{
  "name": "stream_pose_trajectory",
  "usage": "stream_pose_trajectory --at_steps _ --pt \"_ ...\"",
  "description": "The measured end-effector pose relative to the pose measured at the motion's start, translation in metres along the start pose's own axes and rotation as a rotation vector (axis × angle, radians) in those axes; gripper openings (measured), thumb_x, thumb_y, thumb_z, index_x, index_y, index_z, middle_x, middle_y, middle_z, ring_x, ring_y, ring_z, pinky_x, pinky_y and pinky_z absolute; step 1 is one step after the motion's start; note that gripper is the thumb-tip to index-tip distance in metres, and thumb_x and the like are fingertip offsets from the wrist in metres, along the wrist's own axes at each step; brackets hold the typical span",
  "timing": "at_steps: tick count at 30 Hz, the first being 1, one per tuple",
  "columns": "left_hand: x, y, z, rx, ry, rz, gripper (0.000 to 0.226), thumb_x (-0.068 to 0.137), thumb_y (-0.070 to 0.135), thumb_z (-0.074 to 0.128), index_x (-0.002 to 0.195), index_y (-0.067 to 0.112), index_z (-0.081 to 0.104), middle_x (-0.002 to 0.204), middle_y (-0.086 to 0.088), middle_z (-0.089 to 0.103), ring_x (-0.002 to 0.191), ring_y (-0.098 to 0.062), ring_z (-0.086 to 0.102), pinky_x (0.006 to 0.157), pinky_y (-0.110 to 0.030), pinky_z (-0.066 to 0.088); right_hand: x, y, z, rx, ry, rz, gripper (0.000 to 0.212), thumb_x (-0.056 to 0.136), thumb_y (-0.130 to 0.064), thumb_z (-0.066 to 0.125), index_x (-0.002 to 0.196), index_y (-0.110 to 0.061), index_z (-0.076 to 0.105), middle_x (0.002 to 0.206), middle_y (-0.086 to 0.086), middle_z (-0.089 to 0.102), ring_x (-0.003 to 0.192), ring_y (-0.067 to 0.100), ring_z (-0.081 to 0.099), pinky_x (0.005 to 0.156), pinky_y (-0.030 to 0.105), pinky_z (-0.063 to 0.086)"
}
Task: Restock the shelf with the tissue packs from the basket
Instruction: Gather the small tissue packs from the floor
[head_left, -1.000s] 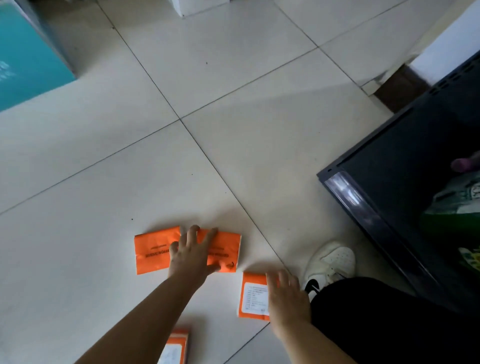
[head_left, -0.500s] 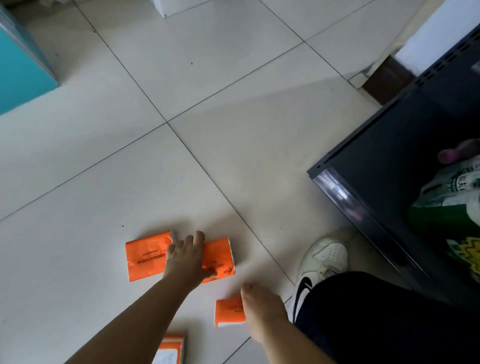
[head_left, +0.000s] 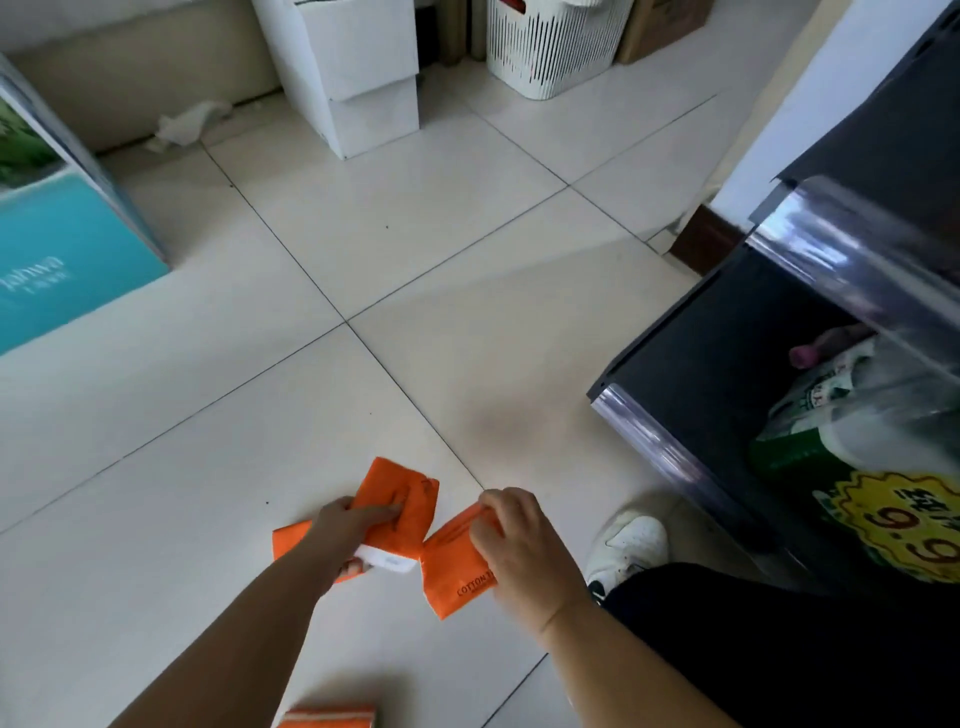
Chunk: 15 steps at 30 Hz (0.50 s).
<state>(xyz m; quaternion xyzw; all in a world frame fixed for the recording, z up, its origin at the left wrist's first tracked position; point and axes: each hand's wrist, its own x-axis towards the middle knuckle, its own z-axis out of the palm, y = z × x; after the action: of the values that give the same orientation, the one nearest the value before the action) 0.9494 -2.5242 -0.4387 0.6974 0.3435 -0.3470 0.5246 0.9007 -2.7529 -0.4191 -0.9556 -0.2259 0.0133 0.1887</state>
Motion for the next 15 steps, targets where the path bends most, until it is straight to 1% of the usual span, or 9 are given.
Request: stream_pose_trajectory --at_steps 2,5,7,8,9,11,12,13,15 --pt "-0.008 0.011 -0.009 -0.016 0.020 0.017 0.039 0.073 0.033 0.080 0.101 0.011 0.064 0.074 -0.015 0.070 0.061 -0.028 0.063 0.044 -0.022 0.042 0.011 -0.005 -0.016 -0.013 0.064 -0.035 0.050 0.051 0.001 0.076 0.090 -0.015 0.048 0.112 0.007 0.053 0.100 0.028 0.052 0.069 0.036 0.056" --pt "-0.026 0.032 -0.015 0.012 -0.023 0.045 0.035 0.071 0.031 0.081 0.098 0.014 0.067 0.069 -0.007 0.064 0.064 -0.021 0.059 0.053 -0.023 0.043 0.028 -0.009 -0.049 -0.061 0.133 -0.104 0.037 0.062 -0.003 0.071 0.091 -0.014 0.051 0.114 0.010 0.058 0.099 0.030 0.057 0.073 0.038 0.056" --pt "-0.042 0.052 -0.013 -0.041 -0.122 0.024 0.041 0.062 0.033 0.084 0.094 0.014 0.065 0.067 -0.005 0.063 0.067 -0.020 0.059 0.060 -0.027 0.046 0.038 -0.008 -0.072 -0.104 0.178 -0.170 0.027 0.070 -0.006 0.064 0.091 -0.015 0.050 0.115 0.009 0.057 0.099 0.028 0.057 0.073 0.037 0.055" --pt "-0.050 0.062 -0.011 -0.087 -0.164 0.021 0.047 0.058 0.039 0.083 0.093 0.014 0.064 0.068 -0.006 0.065 0.068 -0.021 0.061 0.064 -0.029 0.049 0.041 -0.007 -0.083 -0.126 0.197 -0.198 0.024 0.073 -0.007 0.059 0.092 -0.015 0.048 0.117 0.007 0.054 0.100 0.026 0.055 0.073 0.037 0.055" --pt "-0.060 0.074 -0.008 -0.125 -0.195 0.027 0.052 0.060 0.048 0.079 0.096 0.013 0.064 0.072 -0.008 0.068 0.071 -0.023 0.064 0.068 -0.033 0.052 0.044 -0.005 -0.095 -0.153 0.211 -0.216 0.022 0.074 -0.007 0.056 0.092 -0.015 0.048 0.119 0.006 0.049 0.100 0.025 0.053 0.072 0.036 0.055" --pt "-0.075 0.095 -0.001 -0.165 -0.250 0.078 0.062 0.072 0.061 0.066 0.106 0.009 0.065 0.090 -0.015 0.073 0.083 -0.032 0.069 0.075 -0.044 0.056 0.047 0.000 -0.117 -0.197 0.232 -0.236 0.021 0.072 -0.006 0.055 0.092 -0.014 0.054 0.123 0.005 0.044 0.101 0.025 0.049 0.071 0.036 0.055" --pt "-0.084 0.105 0.002 -0.150 -0.278 0.120 0.065 0.077 0.065 0.060 0.110 0.010 0.066 0.099 -0.018 0.073 0.089 -0.036 0.070 0.075 -0.047 0.057 0.046 0.001 -0.130 -0.209 0.240 -0.235 0.021 0.071 -0.005 0.056 0.090 -0.014 0.056 0.125 0.004 0.043 0.101 0.024 0.047 0.069 0.035 0.056" --pt "-0.096 0.116 0.006 -0.115 -0.309 0.163 0.067 0.079 0.069 0.057 0.112 0.011 0.067 0.103 -0.020 0.072 0.091 -0.036 0.070 0.073 -0.046 0.058 0.045 0.002 -0.141 -0.215 0.239 -0.224 0.021 0.070 -0.004 0.056 0.089 -0.013 0.058 0.126 0.004 0.043 0.101 0.024 0.046 0.068 0.033 0.056" --pt "-0.121 0.134 0.014 -0.032 -0.359 0.251 0.070 0.071 0.073 0.062 0.112 0.016 0.068 0.099 -0.016 0.074 0.089 -0.032 0.072 0.072 -0.043 0.058 0.041 0.002 -0.164 -0.230 0.216 -0.185 0.026 0.069 -0.001 0.055 0.090 -0.013 0.060 0.130 0.002 0.042 0.104 0.024 0.041 0.064 0.030 0.056"
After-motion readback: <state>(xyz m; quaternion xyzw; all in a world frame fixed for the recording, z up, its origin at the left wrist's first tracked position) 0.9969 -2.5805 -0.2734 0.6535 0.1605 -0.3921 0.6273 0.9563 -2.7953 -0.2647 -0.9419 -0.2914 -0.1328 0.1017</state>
